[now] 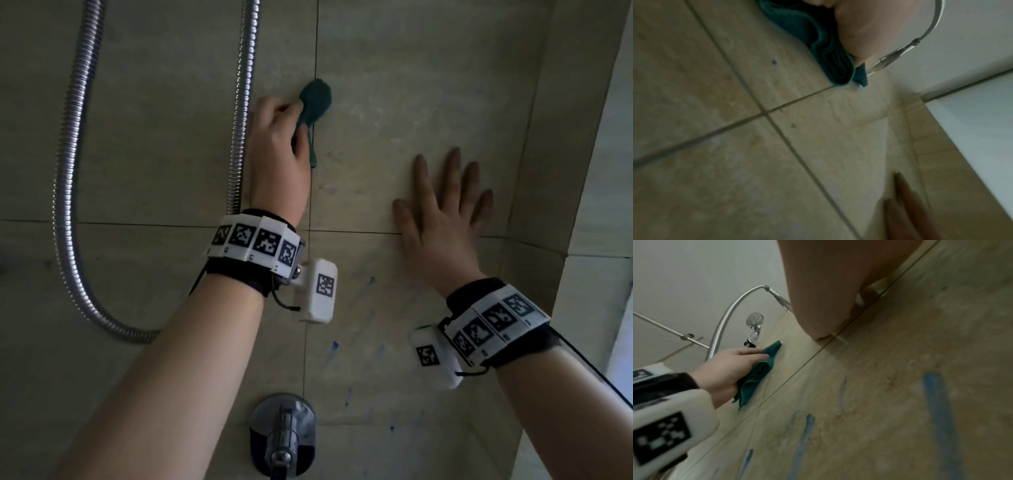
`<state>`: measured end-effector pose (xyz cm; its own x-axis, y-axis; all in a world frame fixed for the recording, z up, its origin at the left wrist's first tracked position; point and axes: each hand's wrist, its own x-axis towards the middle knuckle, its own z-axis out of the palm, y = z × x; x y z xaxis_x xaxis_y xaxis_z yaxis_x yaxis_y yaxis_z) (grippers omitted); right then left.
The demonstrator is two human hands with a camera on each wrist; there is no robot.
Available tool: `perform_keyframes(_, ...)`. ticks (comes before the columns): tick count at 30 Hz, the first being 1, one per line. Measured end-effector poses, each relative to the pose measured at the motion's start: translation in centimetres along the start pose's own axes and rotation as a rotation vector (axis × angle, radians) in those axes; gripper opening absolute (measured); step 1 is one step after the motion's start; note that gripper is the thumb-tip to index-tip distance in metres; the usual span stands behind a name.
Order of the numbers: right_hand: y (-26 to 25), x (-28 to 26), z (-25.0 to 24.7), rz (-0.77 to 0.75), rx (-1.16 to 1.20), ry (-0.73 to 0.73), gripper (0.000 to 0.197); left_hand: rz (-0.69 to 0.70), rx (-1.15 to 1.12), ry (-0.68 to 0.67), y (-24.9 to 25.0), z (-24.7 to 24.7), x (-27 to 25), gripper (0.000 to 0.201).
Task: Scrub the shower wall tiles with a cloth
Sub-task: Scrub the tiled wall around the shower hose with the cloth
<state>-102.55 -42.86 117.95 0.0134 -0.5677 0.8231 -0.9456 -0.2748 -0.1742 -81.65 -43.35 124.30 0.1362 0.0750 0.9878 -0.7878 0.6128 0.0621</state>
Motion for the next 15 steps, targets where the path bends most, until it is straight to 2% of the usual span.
perform_keyframes(4,0.3,0.1,0.5,-0.013,-0.019,0.022,0.060,0.099,0.035,-0.104,0.1,1.1,-0.8,0.032)
perform_keyframes(6,0.3,0.1,0.7,-0.013,-0.023,0.042,0.060,0.162,0.051,-0.159,0.4,1.3,-2.1,0.028)
perform_keyframes(10,0.3,0.1,0.9,-0.013,-0.018,0.071,0.060,0.379,0.101,-0.346,1.0,1.0,-5.4,0.025)
perform_keyframes(12,0.3,0.1,0.8,-0.018,-0.009,0.071,0.060,0.388,0.145,-0.374,1.0,0.5,-5.0,0.024)
perform_keyframes(15,0.3,0.0,0.8,-0.022,-0.008,0.066,0.060,0.250,0.176,-0.259,0.6,0.2,-2.3,0.021)
